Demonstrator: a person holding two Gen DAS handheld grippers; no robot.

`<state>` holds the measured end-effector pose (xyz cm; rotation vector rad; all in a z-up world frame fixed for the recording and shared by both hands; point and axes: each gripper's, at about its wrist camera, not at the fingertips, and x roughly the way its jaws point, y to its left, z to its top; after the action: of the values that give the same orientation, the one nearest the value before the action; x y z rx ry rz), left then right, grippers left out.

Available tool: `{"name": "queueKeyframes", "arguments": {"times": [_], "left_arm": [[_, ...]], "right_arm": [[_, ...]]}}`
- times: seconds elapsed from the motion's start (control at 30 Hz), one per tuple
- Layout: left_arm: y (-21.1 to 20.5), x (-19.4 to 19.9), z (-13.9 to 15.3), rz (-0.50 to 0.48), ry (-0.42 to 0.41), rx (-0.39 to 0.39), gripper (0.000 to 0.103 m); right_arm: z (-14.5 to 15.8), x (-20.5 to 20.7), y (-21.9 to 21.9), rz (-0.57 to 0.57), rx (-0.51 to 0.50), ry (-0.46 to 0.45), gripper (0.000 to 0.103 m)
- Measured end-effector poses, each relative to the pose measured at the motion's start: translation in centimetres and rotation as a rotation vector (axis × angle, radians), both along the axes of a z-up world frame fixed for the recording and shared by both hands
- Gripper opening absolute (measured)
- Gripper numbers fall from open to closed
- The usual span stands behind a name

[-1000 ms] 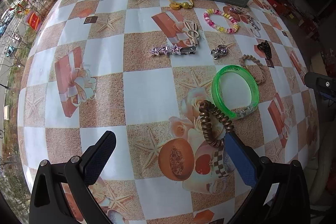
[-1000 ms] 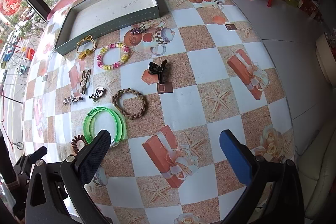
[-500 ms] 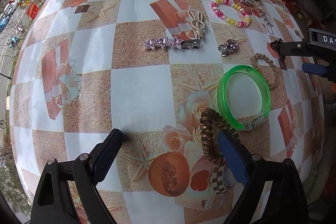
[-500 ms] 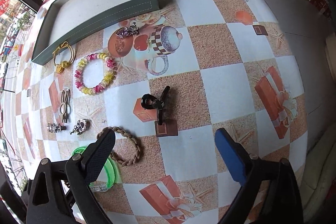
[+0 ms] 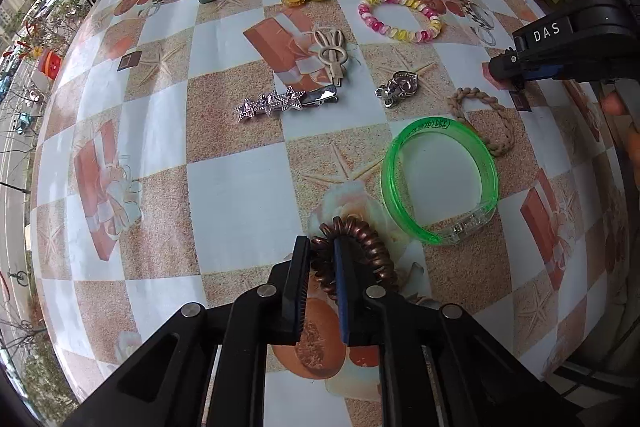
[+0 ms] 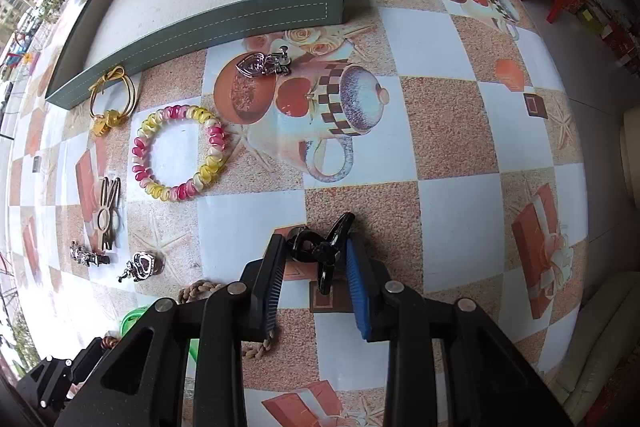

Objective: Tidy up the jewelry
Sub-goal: 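Grasp the brown coiled hair tie with the left gripper while the right gripper grasps the black claw clip, then carry the coiled hair tie into the tray and release while the right gripper drops the claw clip there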

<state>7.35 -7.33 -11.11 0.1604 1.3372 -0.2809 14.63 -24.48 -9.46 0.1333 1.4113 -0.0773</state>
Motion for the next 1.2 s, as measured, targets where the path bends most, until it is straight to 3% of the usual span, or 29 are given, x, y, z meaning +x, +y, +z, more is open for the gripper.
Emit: {"name": "queueKeyframes", "arguments": {"times": [0.27, 0.5, 0.8, 0.97, 1.2], "left_arm": [[1.8, 1.9, 2.8, 0.084, 0.026, -0.134, 0.025], [4.1, 5.0, 7.7, 0.102, -0.084, -0.193, 0.025], [5.4, 12.9, 12.7, 0.189, -0.205, -0.260, 0.025], [4.3, 18.0, 12.9, 0.214, -0.242, -0.243, 0.025], [2.4, 24.0, 9.5, 0.243, -0.227, -0.184, 0.025]], "right_arm": [[1.4, -1.6, -2.4, -0.050, 0.136, -0.010, 0.025], [5.6, 0.3, -3.5, -0.050, 0.208, -0.077, 0.025], [9.5, 6.1, -4.0, -0.049, 0.303, -0.161, 0.025], [10.6, 10.0, -4.4, -0.032, 0.324, -0.191, 0.025], [8.9, 15.5, -3.5, -0.009, 0.336, -0.188, 0.025]]}}
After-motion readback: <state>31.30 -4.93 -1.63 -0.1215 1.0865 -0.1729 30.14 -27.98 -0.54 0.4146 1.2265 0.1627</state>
